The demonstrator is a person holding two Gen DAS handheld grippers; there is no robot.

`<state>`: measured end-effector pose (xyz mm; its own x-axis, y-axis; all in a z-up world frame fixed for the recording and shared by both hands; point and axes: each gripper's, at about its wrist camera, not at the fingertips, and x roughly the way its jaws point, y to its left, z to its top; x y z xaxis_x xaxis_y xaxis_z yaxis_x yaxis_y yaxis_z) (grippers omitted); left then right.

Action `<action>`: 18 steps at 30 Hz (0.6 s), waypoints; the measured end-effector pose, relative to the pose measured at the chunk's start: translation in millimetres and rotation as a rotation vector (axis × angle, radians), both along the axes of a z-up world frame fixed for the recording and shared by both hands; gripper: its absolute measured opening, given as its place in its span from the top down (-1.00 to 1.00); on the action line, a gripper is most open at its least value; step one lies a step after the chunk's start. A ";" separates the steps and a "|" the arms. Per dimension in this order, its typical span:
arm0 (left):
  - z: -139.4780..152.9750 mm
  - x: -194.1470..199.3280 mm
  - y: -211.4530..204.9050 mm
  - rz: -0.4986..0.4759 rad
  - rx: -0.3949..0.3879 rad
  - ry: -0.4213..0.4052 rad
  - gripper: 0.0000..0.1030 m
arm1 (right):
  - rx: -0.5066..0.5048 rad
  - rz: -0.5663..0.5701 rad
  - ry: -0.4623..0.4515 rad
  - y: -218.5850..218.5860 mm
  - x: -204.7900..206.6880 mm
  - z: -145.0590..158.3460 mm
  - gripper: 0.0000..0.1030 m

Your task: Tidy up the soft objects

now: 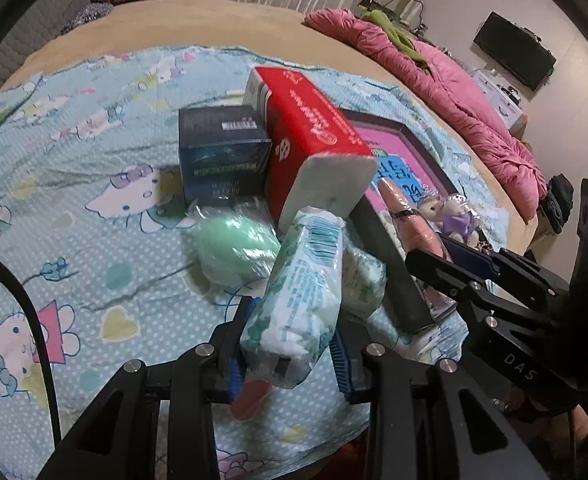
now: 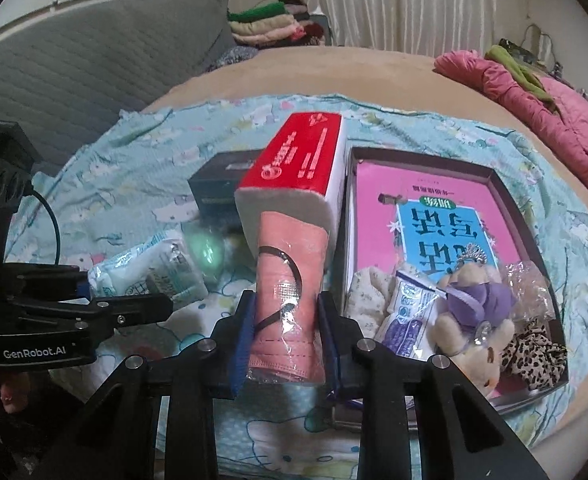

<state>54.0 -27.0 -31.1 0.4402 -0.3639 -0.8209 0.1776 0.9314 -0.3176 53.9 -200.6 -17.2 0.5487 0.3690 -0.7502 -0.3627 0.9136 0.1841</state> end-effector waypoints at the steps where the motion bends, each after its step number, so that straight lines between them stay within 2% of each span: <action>1: 2.3 -1.0 -1.3 0.000 0.002 -0.004 0.33 | 0.008 -0.004 -0.006 -2.0 -0.8 2.2 0.39; 18: 40.9 -9.6 -46.9 -0.051 0.042 -0.065 0.34 | 0.148 -0.103 -0.078 -52.1 -7.1 29.6 0.39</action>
